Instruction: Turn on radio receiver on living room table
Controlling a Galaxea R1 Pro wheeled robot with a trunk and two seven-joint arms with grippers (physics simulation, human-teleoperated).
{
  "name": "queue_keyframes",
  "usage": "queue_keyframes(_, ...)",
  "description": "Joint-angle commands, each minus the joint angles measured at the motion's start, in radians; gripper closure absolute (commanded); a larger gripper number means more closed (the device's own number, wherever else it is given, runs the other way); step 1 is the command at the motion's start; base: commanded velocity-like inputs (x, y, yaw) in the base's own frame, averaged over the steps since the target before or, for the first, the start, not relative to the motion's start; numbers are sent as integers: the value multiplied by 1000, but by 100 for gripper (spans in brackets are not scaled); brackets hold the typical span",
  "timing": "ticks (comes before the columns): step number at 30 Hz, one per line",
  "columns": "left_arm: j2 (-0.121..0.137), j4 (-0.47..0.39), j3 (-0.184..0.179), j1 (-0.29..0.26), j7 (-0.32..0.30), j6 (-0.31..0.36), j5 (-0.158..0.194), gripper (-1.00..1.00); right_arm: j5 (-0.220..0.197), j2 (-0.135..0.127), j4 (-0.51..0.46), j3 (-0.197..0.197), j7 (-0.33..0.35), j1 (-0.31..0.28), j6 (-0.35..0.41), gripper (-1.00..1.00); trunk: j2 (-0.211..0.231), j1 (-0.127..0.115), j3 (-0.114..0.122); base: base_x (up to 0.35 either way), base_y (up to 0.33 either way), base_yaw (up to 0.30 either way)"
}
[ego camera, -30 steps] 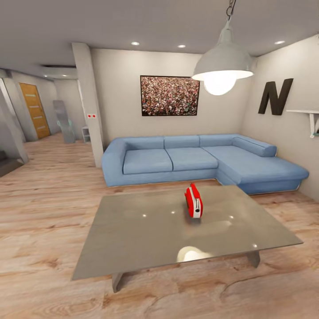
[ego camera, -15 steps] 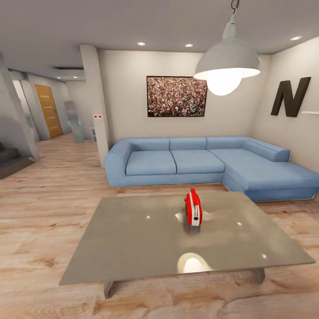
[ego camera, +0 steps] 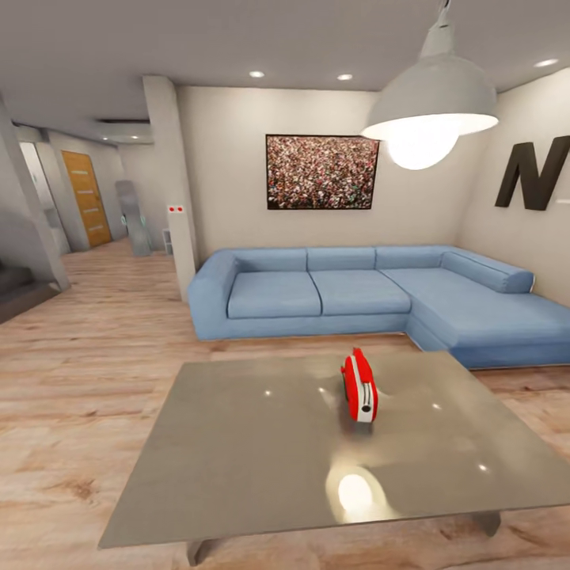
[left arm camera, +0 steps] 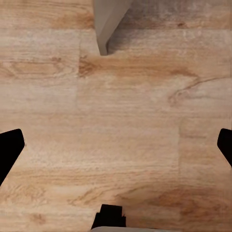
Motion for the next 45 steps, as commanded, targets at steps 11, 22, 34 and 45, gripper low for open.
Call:
queue_keyframes(11, 0, 1, 15, 0, 0, 5, -1, -100, 0, 0, 0, 0, 0, 0, 0, -100, 0, 0, 0, 282, 133, 0)
queue_keyframes(22, -1, 2, 37, 0, 0, 9, -3, -100, -1, 0, 0, -2, 0, 0, -1, -100, 0, 0, 0, 320, -115, 0)
queue_keyframes(34, -1, 2, 37, 0, 0, 9, -3, -100, -2, 0, 0, -6, 0, 0, -2, -100, 0, 0, 0, 278, -229, 0)
queue_keyframes(45, -4, 1, 37, 0, 0, 2, -3, -100, 9, 0, -6, -2, -8, 0, -2, -100, 0, 0, 0, 112, -100, 0)
